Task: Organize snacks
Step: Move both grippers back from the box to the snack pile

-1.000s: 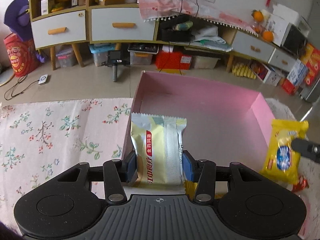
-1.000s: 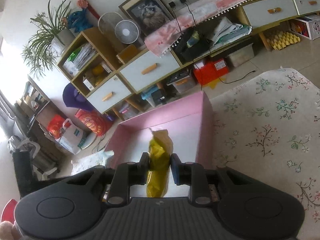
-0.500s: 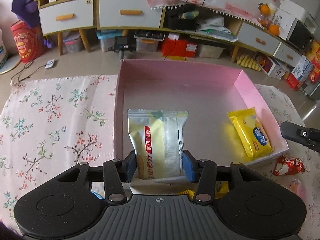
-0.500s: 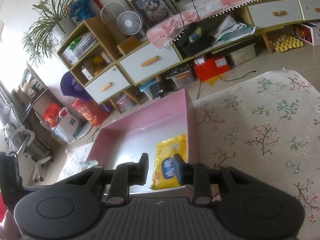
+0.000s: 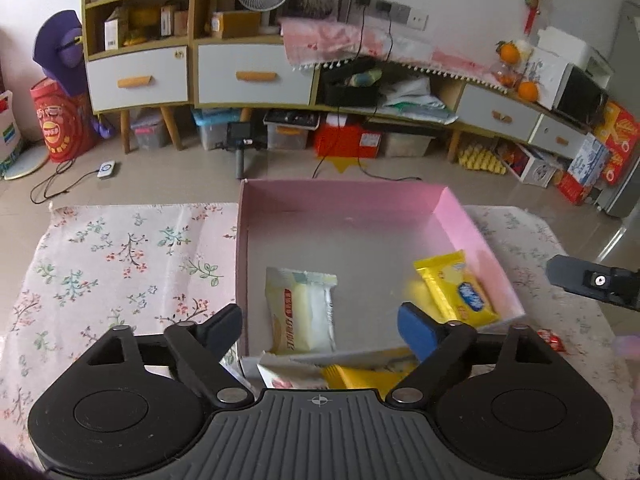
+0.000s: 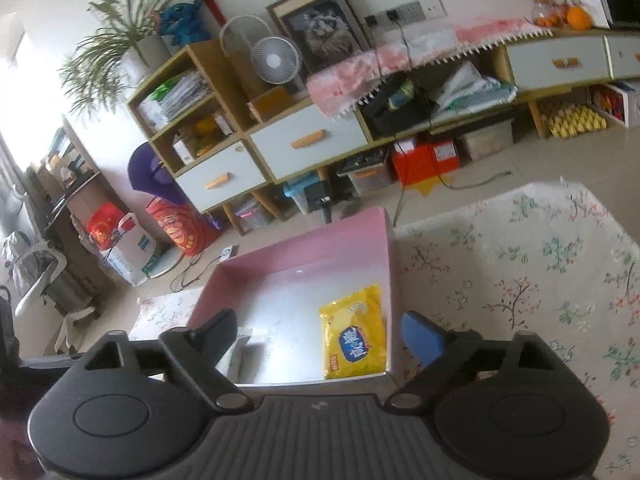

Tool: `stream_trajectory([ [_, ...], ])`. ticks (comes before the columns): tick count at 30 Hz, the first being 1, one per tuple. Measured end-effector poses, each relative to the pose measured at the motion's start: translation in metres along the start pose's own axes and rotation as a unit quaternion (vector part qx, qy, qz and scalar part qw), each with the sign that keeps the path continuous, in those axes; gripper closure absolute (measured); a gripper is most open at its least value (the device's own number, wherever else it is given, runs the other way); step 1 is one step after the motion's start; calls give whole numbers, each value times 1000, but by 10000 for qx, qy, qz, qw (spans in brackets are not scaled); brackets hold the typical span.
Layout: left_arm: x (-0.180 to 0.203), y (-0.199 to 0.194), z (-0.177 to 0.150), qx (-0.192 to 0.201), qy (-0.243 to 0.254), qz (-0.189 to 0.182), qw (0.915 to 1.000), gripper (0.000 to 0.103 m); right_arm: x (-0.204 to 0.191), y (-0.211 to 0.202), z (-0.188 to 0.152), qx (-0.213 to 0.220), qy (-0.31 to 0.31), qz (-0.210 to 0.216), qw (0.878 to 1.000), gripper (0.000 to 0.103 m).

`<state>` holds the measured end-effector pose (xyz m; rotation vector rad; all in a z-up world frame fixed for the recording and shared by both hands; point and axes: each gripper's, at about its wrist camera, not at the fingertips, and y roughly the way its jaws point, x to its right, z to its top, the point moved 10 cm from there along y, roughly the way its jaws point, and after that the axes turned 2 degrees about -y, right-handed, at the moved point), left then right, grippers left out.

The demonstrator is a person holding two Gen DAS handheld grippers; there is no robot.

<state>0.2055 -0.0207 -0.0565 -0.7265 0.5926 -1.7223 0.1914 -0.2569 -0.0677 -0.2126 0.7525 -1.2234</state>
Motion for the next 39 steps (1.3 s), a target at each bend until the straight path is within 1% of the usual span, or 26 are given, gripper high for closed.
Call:
stream_trajectory([
  [1, 1, -4, -1, 4, -23, -23, 10000, 12, -3, -4, 0, -6, -66, -2, 10000, 25],
  [3, 5, -15, -4, 5, -63, -104, 9999, 11, -8, -12, -1, -6, -186, -8, 9998, 19],
  [5, 9, -24, -8, 23, -69, -156, 9999, 7, -14, -20, -3, -1, -316, -14, 9995, 18],
  [7, 12, -32, -14, 42, -32, -161, 9999, 6, -19, -26, -6, -25, -462, -39, 9989, 17],
  [14, 20, -51, -45, -16, 178, -57, 9998, 3, -32, -48, -21, 5, -1130, -165, 9935, 13],
  [19, 21, -55, -76, 1, 135, -214, 9997, 2, -33, -57, -36, -43, -1624, -284, 9863, 13],
  [22, 25, -53, -95, -100, 434, -275, 9986, 2, -28, -65, -47, 6, -1813, -346, 9828, 13],
  [25, 27, -56, -109, 3, 642, -340, 9974, 2, -22, -72, -57, 37, -1932, -341, 9806, 13],
  [27, 30, -58, -117, -25, 707, -450, 9965, 2, -16, -72, -62, 2, -1967, -393, 9797, 13],
  [30, 37, -61, -127, -25, 790, -735, 9942, 2, -7, -74, -73, -77, -1886, -438, 9810, 13],
  [32, 45, -63, -136, -37, 917, -965, 9911, 2, -3, -75, -81, -114, -1828, -429, 9821, 13],
  [34, 54, -66, -146, -85, 1090, -1197, 9868, 2, -1, -75, -92, -181, -1888, -419, 9809, 13],
  [36, 63, -68, -156, -180, 1282, -1431, 9812, 2, 0, -73, -105, -352, -2069, -431, 9768, 13],
  [39, 74, -69, -171, -319, 1601, -1631, 9730, 2, 0, -70, -125, -611, -2294, -388, 9706, 13],
])
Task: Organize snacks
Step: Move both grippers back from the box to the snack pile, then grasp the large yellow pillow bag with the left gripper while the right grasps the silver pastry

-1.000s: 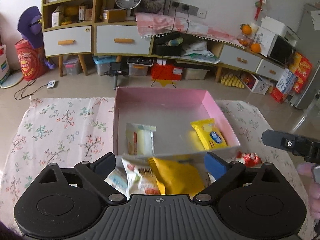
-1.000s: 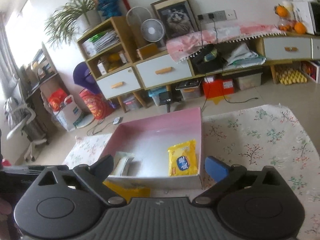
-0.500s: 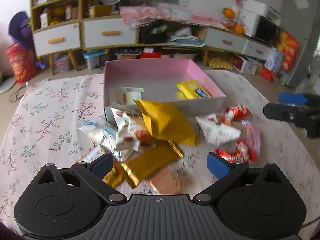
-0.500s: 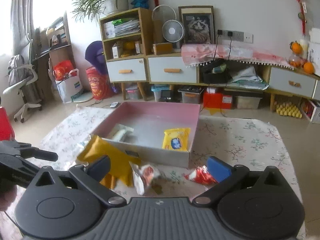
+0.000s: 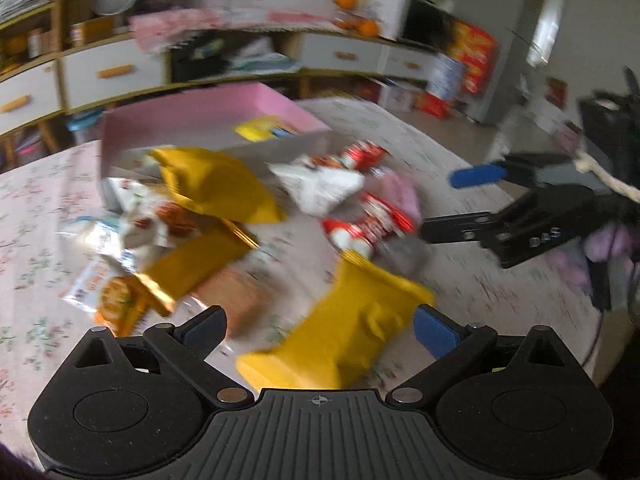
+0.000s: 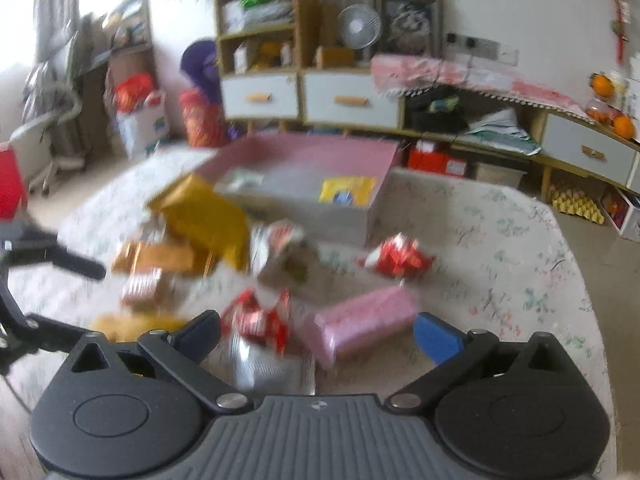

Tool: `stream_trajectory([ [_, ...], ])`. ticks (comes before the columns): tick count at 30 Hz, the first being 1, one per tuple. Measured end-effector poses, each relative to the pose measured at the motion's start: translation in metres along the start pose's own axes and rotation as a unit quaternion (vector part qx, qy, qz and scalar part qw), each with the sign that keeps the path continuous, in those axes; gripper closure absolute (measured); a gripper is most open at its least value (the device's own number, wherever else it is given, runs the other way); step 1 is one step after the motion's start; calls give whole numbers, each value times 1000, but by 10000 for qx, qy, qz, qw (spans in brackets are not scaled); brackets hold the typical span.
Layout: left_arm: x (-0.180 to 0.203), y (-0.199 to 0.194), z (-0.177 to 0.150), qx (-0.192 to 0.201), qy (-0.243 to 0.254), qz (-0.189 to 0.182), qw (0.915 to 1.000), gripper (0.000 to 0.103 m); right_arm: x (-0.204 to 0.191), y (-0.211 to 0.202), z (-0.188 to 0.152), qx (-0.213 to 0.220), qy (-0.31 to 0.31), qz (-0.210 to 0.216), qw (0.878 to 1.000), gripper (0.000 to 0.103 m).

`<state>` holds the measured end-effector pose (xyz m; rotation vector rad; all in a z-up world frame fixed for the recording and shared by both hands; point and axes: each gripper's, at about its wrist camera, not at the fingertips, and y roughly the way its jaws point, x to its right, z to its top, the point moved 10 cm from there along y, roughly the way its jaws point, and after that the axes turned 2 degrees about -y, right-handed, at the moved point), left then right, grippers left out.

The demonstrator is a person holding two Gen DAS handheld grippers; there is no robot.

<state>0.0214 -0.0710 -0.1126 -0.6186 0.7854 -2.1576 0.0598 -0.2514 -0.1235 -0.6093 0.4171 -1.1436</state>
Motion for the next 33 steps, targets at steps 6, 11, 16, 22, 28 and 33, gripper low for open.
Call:
stream_trajectory([
  [6, 16, 10, -14, -237, 373, -187, 9988, 3, -10, 12, -25, -447, 49, 194, 9988, 13],
  [11, 13, 15, -17, -248, 418, -106, 9988, 4, -6, 23, -34, -628, 299, 170, 9974, 13],
  [16, 9, 20, -16, -253, 413, -122, 9988, 5, -8, 27, -39, -493, -40, -13, 9988, 13],
  [22, 9, 26, -15, -263, 391, -175, 9987, 7, -5, 29, -36, -458, 40, -83, 9989, 13],
  [28, 11, 27, -16, -345, 361, -135, 9987, 35, -8, 31, -33, -548, 80, -101, 9984, 13],
  [33, 10, 28, -18, -404, 341, -3, 9986, 56, -15, 30, -30, -510, 29, 34, 9987, 20],
])
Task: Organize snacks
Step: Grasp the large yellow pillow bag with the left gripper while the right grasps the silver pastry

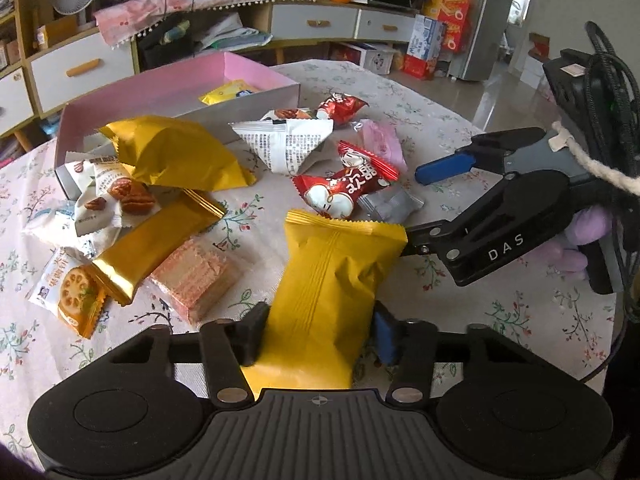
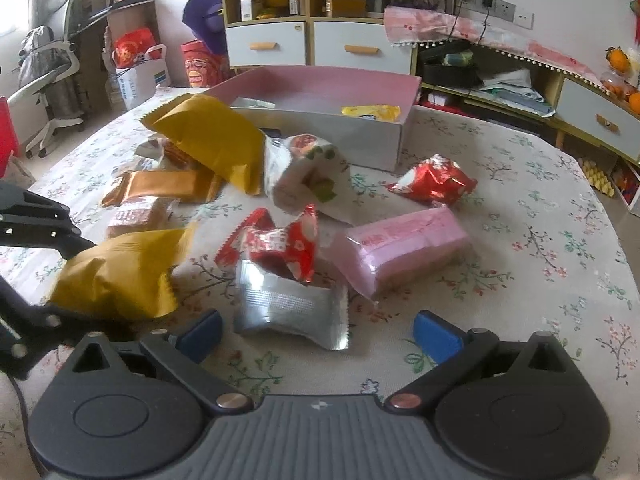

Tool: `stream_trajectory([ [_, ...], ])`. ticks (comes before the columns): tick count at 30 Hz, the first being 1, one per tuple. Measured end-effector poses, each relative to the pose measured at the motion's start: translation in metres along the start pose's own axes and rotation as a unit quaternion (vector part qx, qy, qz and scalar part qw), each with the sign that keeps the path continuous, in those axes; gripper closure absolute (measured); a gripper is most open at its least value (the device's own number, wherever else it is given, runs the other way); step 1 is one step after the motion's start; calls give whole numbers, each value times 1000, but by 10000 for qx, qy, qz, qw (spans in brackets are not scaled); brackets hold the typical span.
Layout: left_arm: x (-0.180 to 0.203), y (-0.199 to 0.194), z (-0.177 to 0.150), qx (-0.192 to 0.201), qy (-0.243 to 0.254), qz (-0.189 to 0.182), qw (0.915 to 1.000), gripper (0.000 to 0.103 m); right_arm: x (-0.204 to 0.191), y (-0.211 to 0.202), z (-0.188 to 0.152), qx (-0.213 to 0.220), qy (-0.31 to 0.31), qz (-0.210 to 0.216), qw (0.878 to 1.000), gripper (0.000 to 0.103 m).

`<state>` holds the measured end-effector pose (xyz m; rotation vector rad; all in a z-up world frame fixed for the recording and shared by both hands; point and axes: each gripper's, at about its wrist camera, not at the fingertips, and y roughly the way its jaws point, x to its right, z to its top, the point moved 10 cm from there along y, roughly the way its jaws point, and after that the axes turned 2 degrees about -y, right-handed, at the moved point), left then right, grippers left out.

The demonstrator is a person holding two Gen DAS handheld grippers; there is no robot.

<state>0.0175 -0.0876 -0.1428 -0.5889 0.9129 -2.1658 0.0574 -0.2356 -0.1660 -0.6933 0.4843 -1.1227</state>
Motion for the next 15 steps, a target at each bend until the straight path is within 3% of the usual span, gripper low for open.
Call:
stream_trajectory([
  [7, -9, -2, 3, -14, -447, 60, 9990, 61, -7, -5, 4, 107, -59, 62, 9999, 48],
  [9, -12, -4, 4, -4, -555, 70, 9984, 62, -10, -6, 5, 124, -82, 106, 9998, 61],
  [15, -15, -9, 8, 74, -752, 128, 9971, 63, -17, -8, 9, 3, -122, 252, 9996, 78],
])
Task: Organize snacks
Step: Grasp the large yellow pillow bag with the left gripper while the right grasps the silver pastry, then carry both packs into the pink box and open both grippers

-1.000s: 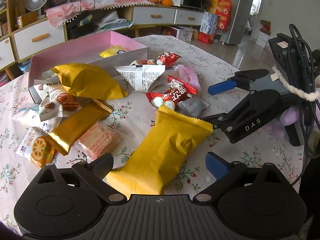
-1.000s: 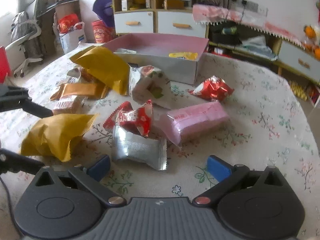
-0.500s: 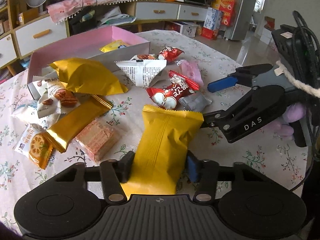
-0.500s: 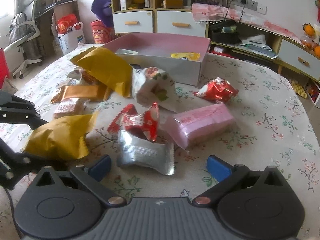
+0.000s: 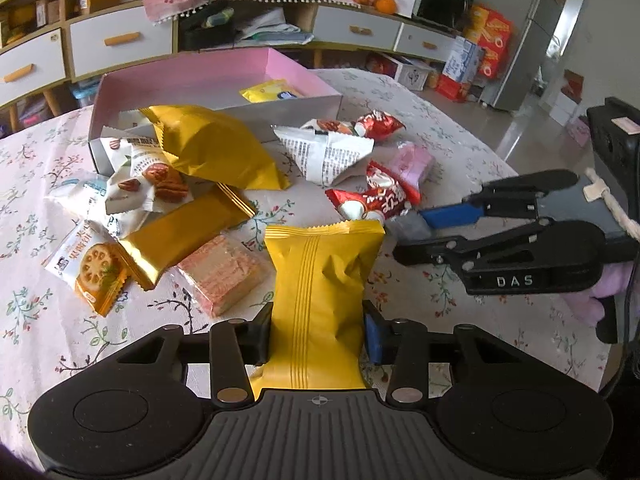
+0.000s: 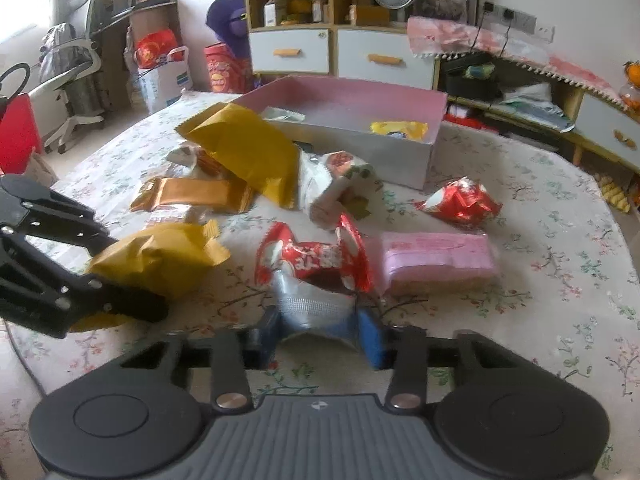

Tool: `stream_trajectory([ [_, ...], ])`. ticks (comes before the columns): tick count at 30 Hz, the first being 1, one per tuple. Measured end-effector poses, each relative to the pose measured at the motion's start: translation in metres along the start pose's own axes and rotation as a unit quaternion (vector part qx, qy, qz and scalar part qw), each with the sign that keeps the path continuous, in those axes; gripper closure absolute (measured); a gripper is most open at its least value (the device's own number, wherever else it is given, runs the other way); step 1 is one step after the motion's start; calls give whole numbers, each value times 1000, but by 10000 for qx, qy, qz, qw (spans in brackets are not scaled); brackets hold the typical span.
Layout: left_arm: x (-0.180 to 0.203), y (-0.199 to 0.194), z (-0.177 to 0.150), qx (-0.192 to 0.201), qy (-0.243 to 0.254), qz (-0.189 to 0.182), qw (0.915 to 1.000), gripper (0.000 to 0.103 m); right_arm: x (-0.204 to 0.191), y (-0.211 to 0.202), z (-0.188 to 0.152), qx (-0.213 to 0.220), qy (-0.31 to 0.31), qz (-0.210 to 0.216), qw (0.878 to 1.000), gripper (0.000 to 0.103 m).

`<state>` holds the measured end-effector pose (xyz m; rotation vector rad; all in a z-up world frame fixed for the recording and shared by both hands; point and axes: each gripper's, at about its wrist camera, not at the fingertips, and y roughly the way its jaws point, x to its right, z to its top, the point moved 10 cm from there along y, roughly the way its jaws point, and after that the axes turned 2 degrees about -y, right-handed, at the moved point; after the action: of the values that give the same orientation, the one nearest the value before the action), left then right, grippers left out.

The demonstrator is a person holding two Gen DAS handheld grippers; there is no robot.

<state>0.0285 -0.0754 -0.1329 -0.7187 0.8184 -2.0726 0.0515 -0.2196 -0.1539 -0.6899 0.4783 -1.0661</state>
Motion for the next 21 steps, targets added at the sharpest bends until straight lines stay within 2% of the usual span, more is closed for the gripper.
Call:
stream_trajectory([
  [7, 4, -11, 10, 128, -46, -63, 9999, 63, -4, -7, 2, -27, 41, 92, 9999, 79],
  [16, 8, -25, 26, 335, -171, -157, 9992, 63, -2, -25, 21, 259, 245, 249, 9991, 79],
  [21, 7, -37, 42, 568, -289, -233, 9977, 63, 4, -35, 38, 512, 587, 357, 9963, 79],
])
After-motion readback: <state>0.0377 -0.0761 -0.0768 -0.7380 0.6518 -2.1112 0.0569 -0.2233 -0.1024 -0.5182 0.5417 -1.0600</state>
